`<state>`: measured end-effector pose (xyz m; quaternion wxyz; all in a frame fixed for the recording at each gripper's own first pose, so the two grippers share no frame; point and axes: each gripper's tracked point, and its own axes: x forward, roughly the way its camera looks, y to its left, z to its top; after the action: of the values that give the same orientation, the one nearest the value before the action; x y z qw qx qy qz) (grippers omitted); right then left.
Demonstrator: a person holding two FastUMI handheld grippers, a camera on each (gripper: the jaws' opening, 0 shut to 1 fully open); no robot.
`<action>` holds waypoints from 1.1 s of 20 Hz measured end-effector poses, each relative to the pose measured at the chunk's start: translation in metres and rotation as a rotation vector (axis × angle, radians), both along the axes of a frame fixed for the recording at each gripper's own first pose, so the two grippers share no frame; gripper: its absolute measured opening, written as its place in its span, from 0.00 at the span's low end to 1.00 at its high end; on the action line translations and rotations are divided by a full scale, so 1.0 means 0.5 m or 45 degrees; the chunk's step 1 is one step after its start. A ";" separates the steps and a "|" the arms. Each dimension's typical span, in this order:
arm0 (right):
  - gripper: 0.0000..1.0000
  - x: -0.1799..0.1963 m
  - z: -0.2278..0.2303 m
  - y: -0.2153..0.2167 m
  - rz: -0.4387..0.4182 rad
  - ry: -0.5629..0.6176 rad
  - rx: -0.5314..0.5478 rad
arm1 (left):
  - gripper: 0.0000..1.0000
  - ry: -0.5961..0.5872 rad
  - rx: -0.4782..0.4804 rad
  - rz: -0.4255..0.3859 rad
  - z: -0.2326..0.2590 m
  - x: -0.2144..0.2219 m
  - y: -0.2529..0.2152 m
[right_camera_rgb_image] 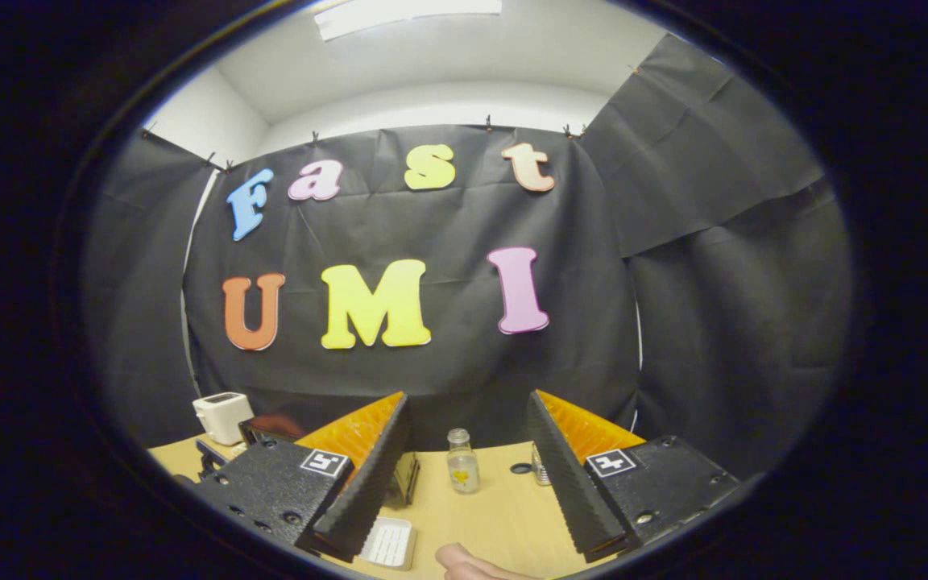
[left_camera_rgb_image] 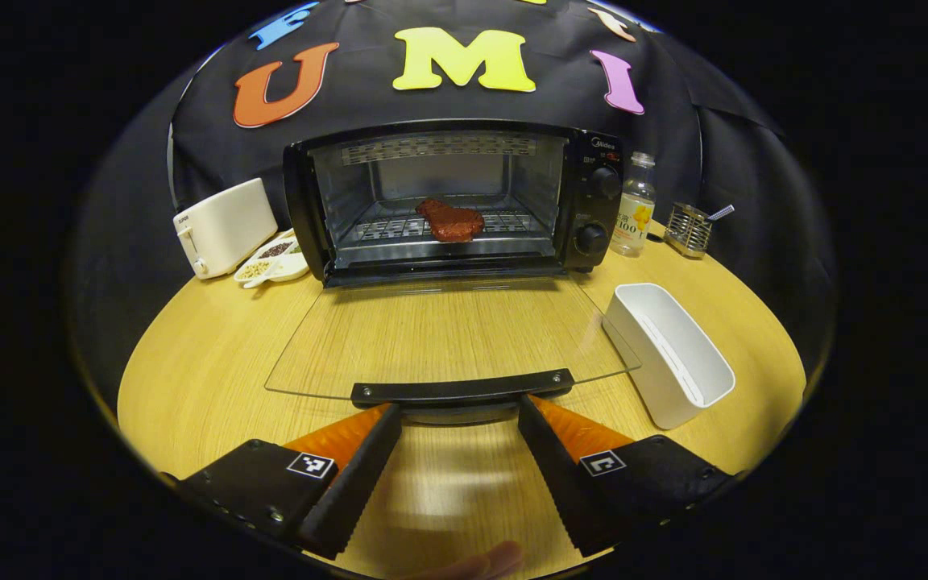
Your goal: Open the electric oven with the left hand, put the food in, and close the electric oven.
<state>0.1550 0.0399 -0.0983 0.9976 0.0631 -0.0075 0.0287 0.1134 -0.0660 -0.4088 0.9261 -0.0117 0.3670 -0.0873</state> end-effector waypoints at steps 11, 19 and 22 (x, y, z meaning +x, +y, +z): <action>0.93 -0.032 0.043 -0.028 -0.104 -0.114 -0.045 | 0.95 -0.088 0.022 0.014 0.062 0.018 0.008; 0.92 -0.050 0.020 -0.052 -0.144 -0.063 -0.046 | 0.95 -0.144 0.030 0.012 0.109 0.036 0.017; 0.90 -0.061 0.025 -0.054 -0.137 -0.070 -0.041 | 0.95 -0.173 0.033 0.008 0.134 0.049 0.020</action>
<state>0.1247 0.0129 -0.0858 0.9980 0.0456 -0.0380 -0.0231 0.1377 -0.0561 -0.3418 0.9492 0.0050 0.3043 -0.0802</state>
